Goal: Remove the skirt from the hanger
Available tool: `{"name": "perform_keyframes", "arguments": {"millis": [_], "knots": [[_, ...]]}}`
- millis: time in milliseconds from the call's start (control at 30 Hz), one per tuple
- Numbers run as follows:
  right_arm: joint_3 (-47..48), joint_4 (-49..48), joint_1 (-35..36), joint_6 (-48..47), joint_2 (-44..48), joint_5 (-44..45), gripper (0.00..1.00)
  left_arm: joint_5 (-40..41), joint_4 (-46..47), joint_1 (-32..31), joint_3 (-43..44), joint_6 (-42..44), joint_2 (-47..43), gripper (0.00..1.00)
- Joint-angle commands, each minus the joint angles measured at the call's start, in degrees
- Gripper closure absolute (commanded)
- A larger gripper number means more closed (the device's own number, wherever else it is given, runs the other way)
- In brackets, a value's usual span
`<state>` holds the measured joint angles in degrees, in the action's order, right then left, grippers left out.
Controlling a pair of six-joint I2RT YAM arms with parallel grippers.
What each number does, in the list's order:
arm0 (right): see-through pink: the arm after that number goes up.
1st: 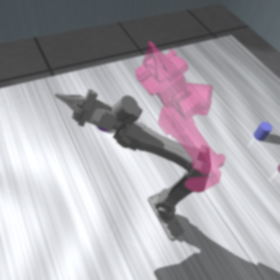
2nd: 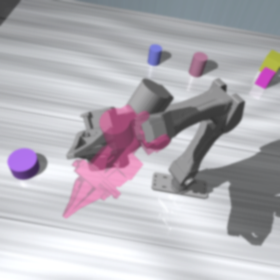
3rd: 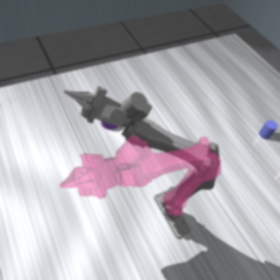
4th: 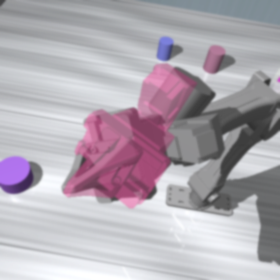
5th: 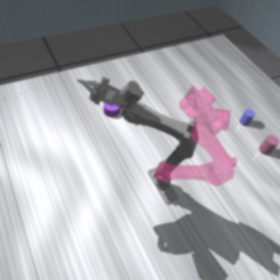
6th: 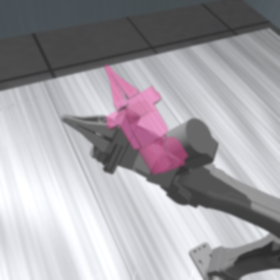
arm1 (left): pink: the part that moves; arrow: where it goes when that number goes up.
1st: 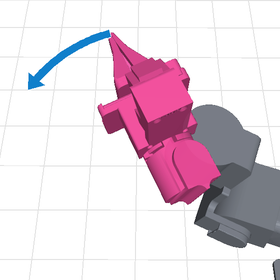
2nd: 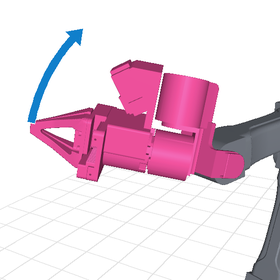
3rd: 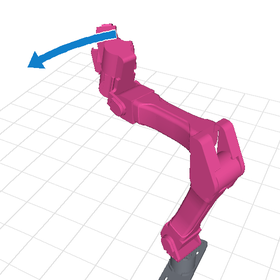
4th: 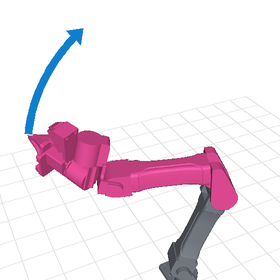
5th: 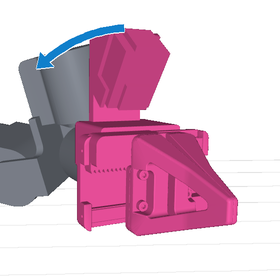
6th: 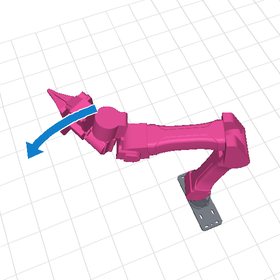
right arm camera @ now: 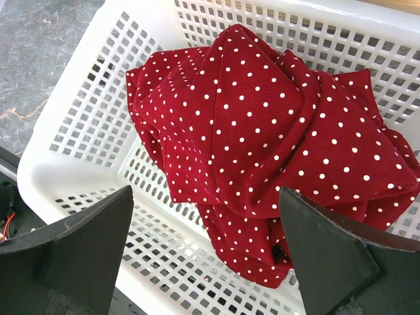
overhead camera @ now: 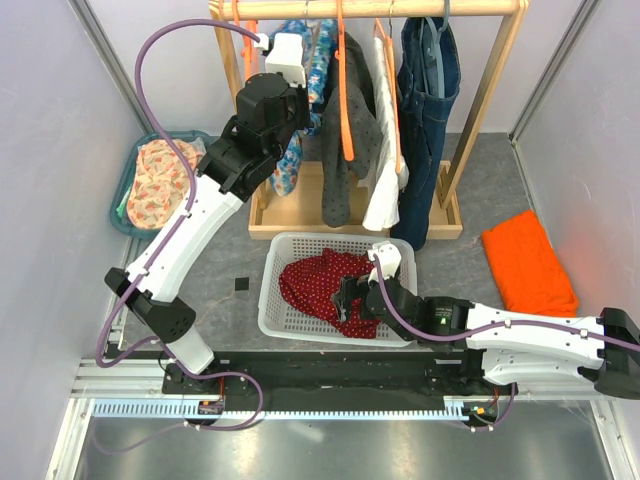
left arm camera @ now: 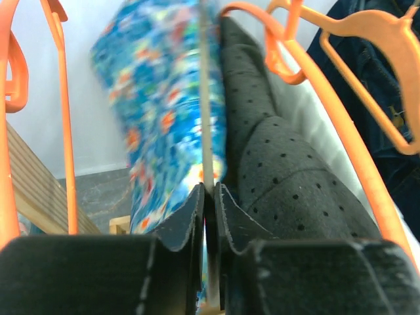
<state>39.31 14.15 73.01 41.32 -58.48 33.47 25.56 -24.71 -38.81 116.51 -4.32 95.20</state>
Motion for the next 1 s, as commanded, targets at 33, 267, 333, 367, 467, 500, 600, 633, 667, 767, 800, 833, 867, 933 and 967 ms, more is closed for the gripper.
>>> {"name": "perform_keyframes", "arguments": {"millis": [33, 267, 333, 367, 467, 500, 600, 633, 667, 767, 800, 833, 867, 933, 967], "knots": [[-0.4, -1.6, 0.2, 0.6, 0.9, 0.8, 0.02, 0.0, 2.4, 0.6, -1.5, 1.6, -4.1, 0.93], [0.2, -1.8, 0.1, 0.6, 0.5, 0.5, 0.02, -0.3, 2.7, 1.3, -0.3, 1.3, -2.7, 0.82], [0.2, -1.8, 0.2, 0.6, 0.7, 0.4, 0.02, -0.3, 3.3, 1.3, 1.1, 1.7, -1.8, 0.71], [0.1, -1.8, 0.1, 0.7, 0.9, 0.5, 0.02, -0.4, 3.6, 1.3, 1.6, 1.8, -1.3, 0.66], [0.1, -1.7, 0.2, 0.6, 1.1, 0.6, 0.03, -0.5, 4.3, 1.3, 3.5, 2.1, 0.6, 0.48], [0.1, -1.8, 0.2, 0.5, 1.1, 0.6, 0.02, -0.6, 4.4, 1.3, 4.5, 2.1, 1.6, 0.41], [0.3, -1.5, 0.2, 0.5, 1.1, 0.9, 0.02, -0.3, 5.3, 1.3, 5.8, 2.6, 3.2, 0.41], [0.3, -1.4, 0.2, 0.6, 1.2, 1.1, 0.02, -0.2, 5.5, 1.5, 6.1, 2.7, 3.7, 0.41], [0.3, -1.3, 0.2, 0.6, 1.3, 1.2, 0.02, -0.2, 5.6, 1.5, 6.2, 2.7, 3.9, 0.41], [0.4, -1.1, 0.2, 0.3, 1.9, 1.6, 0.02, -0.2, 5.6, 2.0, 5.9, 2.8, 4.8, 0.41], [0.5, -1.1, 0.1, 0.2, 2.2, 1.9, 0.02, -0.1, 5.5, 2.2, 5.5, 2.8, 5.1, 0.41], [0.6, -1.1, 0.2, 0.2, 2.3, 1.9, 0.02, -0.1, 5.6, 2.2, 5.0, 2.8, 5.3, 0.41], [0.8, -1.0, 0.1, 0.0, 2.4, 1.9, 0.03, -0.1, 5.6, 2.2, 4.7, 2.9, 5.5, 0.42], [1.0, -0.7, 0.1, -0.1, 2.6, 2.0, 0.02, -0.2, 5.4, 2.3, 3.9, 2.8, 5.4, 0.46], [1.0, -0.6, 0.1, -0.1, 2.6, 2.0, 0.02, -0.5, 5.3, 2.3, 3.7, 2.8, 5.2, 0.49]]}}
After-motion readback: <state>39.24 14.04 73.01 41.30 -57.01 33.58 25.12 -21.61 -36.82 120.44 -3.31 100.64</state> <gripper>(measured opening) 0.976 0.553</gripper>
